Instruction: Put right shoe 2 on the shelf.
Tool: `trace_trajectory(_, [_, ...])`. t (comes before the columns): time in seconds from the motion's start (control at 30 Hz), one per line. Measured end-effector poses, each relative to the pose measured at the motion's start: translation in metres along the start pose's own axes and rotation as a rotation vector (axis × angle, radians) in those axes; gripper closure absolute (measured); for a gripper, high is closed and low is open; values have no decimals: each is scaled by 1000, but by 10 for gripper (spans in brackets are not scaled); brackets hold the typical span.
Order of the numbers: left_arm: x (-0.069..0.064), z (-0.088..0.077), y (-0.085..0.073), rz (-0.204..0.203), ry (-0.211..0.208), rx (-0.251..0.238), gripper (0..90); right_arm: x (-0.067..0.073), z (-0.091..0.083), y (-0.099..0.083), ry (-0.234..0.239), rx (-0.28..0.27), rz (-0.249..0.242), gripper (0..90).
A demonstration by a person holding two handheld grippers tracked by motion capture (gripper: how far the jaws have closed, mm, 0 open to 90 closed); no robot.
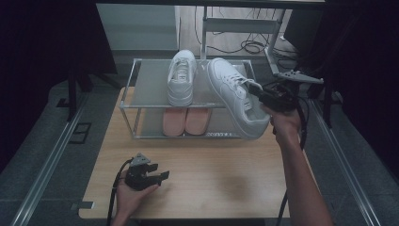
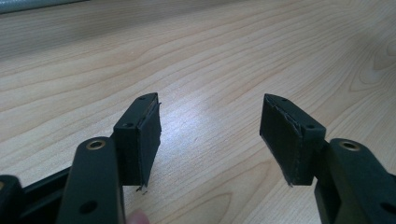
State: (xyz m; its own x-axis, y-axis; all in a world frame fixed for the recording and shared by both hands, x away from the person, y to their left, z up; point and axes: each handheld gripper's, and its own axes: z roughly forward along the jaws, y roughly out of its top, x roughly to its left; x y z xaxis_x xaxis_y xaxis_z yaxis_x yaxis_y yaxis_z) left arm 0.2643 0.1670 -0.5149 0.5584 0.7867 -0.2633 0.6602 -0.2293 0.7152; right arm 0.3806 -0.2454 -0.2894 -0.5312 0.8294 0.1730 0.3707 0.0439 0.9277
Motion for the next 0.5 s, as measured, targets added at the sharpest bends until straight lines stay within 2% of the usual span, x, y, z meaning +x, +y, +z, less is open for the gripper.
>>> trace_trajectory(0.3, [0, 0, 0, -8, -4, 0, 390, 1, 28, 23, -47, 24, 16, 833])
trace_trajectory(0.5, [1, -1, 0, -4, -4, -6, 390, 0, 50, 32, -84, 45, 51, 832])
